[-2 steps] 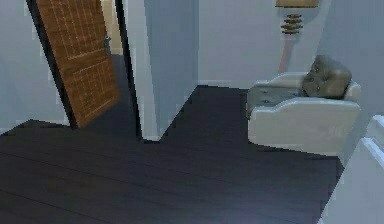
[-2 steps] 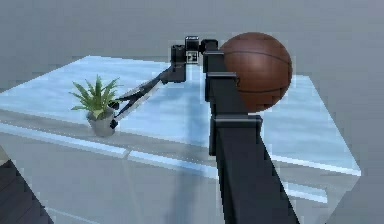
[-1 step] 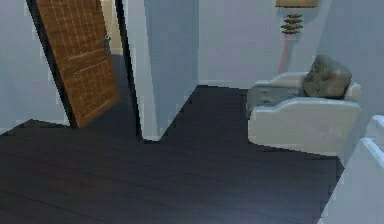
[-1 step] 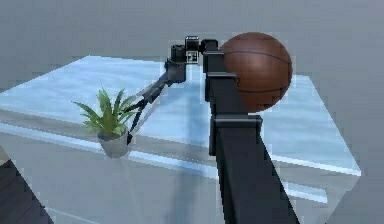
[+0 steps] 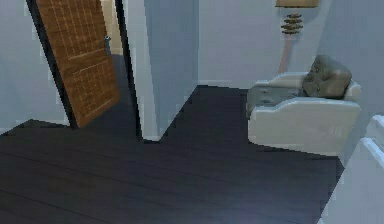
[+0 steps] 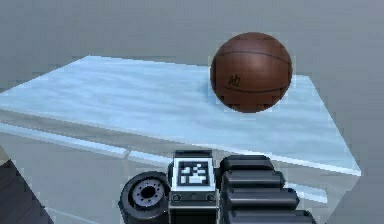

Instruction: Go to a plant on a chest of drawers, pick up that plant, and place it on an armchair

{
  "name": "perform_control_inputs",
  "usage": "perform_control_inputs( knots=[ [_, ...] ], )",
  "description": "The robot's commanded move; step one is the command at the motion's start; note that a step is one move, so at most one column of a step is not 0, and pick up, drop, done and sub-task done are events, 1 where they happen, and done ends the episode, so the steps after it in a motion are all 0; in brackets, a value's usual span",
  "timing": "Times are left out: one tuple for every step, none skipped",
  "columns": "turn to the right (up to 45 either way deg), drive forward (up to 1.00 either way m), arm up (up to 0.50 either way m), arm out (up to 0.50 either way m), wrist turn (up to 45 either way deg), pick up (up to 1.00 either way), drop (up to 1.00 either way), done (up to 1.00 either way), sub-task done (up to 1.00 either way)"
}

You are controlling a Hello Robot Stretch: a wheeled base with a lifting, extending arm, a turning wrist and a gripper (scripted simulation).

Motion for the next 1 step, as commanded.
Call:
perform_control_inputs(
  knots=[
    [0.0, 1.0, 0.0, 0.0, 0.0, 0.0, 0.0, 0.0, 0.0]
  ],
)
